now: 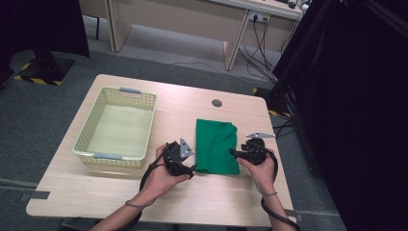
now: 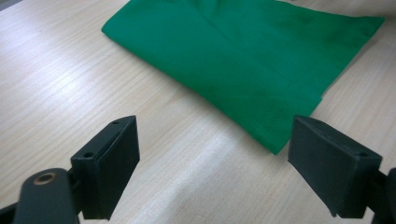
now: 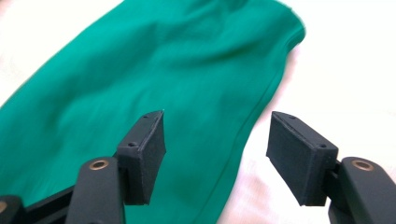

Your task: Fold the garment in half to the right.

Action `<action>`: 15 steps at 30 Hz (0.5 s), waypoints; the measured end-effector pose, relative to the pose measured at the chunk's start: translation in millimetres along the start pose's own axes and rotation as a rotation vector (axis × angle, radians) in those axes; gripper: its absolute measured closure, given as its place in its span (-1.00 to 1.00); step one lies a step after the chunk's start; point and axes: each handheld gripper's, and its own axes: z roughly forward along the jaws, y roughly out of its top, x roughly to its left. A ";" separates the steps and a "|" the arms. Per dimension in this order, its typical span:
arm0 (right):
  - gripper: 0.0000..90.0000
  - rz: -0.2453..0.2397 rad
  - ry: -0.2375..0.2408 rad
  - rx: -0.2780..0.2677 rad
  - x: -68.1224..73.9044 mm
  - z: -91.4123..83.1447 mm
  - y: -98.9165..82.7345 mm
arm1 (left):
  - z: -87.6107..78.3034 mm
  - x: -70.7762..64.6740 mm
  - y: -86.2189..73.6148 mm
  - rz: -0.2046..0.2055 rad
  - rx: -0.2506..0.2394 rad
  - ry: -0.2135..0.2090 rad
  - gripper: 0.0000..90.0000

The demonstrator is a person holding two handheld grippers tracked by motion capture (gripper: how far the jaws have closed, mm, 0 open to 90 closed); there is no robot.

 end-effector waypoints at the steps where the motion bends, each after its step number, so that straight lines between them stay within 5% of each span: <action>1: -0.15 -0.011 0.006 0.003 1.9 -2.0 -3.2 | 0.8 -0.5 0.2 -0.006 -0.002 0.000 -0.64; 9: -0.04 -0.130 0.010 0.038 31.2 2.3 -16.2 | 8.0 -7.5 -2.0 0.011 0.020 -0.010 -0.62; 15: 0.04 -0.122 -0.025 0.082 29.1 10.7 -23.7 | 9.1 -6.9 -3.6 0.021 0.030 -0.009 -0.61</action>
